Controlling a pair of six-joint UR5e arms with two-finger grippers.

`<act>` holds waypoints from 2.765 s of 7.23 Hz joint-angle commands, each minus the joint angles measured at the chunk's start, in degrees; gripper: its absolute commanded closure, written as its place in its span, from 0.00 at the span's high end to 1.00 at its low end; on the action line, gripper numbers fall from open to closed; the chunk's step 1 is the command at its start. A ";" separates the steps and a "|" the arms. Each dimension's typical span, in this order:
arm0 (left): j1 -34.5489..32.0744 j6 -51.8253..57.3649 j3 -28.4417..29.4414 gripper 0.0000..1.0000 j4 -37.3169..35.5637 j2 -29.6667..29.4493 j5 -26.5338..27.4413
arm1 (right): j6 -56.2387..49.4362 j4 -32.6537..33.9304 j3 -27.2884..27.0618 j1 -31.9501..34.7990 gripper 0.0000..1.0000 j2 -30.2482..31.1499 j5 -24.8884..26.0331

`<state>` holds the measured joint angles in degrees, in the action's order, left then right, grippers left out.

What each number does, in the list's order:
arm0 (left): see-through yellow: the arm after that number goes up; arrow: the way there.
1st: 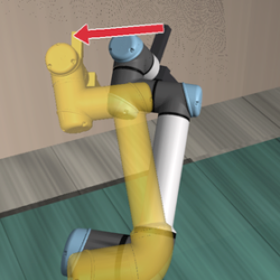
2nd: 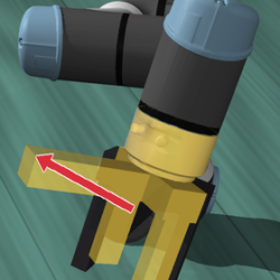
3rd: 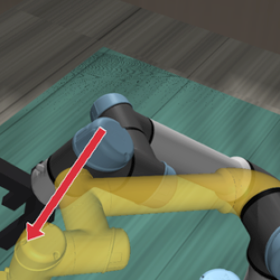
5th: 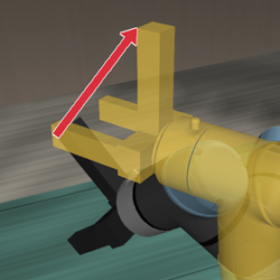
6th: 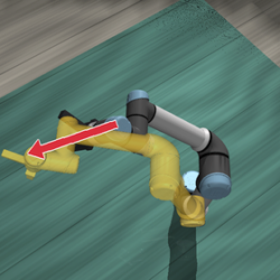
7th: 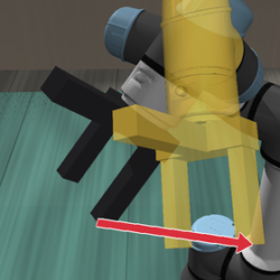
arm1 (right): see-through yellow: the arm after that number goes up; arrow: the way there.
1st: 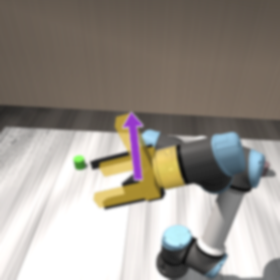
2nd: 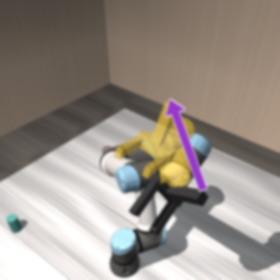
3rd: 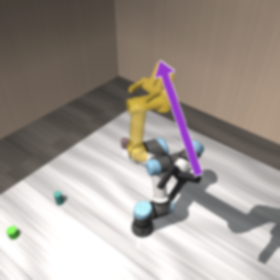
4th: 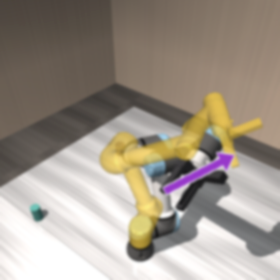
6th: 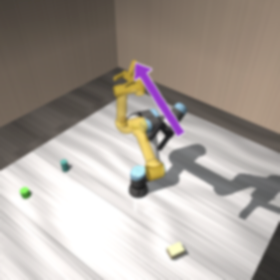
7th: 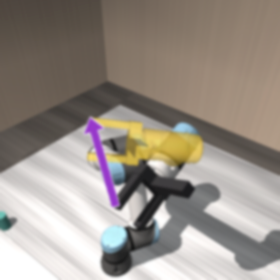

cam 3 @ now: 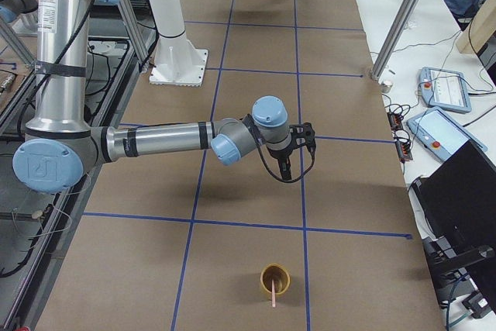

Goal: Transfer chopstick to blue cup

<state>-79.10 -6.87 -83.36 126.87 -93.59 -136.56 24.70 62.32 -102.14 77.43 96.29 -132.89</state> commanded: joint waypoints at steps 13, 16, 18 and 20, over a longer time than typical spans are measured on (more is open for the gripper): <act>54.49 -69.41 -5.85 0.00 -44.16 -51.34 43.31 | 0.09 -0.18 0.27 0.00 1.00 0.82 0.00; 57.22 -70.65 -5.33 0.00 -44.07 -51.07 43.40 | 0.09 -0.18 0.27 0.00 1.00 1.09 0.00; 57.92 -70.65 -3.57 0.00 -42.76 -51.16 46.20 | 0.09 -0.18 0.27 0.00 1.00 0.91 0.00; 57.92 -70.47 -2.69 0.00 -42.49 -51.07 46.21 | 0.09 -0.09 0.27 0.00 1.00 0.74 0.00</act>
<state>-21.24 -77.41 -86.65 84.19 -144.70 -90.51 24.79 62.16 -101.86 77.43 97.14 -132.89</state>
